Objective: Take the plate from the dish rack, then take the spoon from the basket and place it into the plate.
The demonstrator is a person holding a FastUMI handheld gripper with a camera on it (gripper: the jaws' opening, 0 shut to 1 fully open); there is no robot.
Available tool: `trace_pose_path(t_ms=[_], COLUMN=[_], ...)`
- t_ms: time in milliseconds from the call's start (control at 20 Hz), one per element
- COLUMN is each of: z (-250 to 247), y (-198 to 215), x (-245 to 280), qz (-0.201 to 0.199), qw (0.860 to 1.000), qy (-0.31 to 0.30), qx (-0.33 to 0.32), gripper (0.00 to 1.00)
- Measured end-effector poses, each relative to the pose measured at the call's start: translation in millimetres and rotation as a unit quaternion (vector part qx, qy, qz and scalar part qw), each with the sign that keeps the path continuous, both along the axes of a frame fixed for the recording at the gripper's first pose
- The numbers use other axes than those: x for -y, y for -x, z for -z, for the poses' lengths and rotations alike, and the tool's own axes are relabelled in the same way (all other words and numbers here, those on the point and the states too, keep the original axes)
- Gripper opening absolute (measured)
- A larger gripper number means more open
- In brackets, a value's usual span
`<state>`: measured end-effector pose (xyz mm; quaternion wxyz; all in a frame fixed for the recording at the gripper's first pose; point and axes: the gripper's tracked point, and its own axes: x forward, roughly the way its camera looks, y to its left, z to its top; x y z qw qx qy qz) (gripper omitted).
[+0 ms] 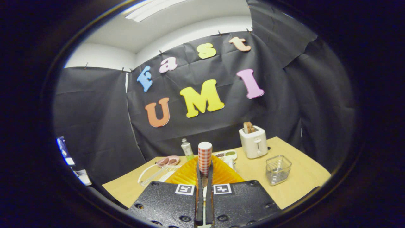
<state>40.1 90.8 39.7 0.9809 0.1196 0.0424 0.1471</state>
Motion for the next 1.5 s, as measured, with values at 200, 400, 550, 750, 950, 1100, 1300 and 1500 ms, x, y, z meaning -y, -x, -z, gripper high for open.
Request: trace_pose_path(t_ms=[200,400,550,750,950,1100,1300,1500], z=[44,70,87,104,112,107,90,75], y=[3,-5,-5,-4,2,3,2,5], x=[-46,-65,-83,-97,-108,-104,-83,-68], qz=[-0.026,-0.022,-0.028,-0.028,-0.038,-0.039,-0.005,0.010], qw=[0.999,0.998,0.997,0.995,0.994,0.995,0.998,0.999], qy=[-0.010,-0.023,-0.018,-0.021,-0.020,-0.014,-0.019,-0.018], qx=[-0.042,-0.061,-0.077,-0.091,-0.097,-0.088,-0.061,-0.040], gripper=[0.08,0.08,0.08,0.11,0.17,0.35,0.88,0.97])
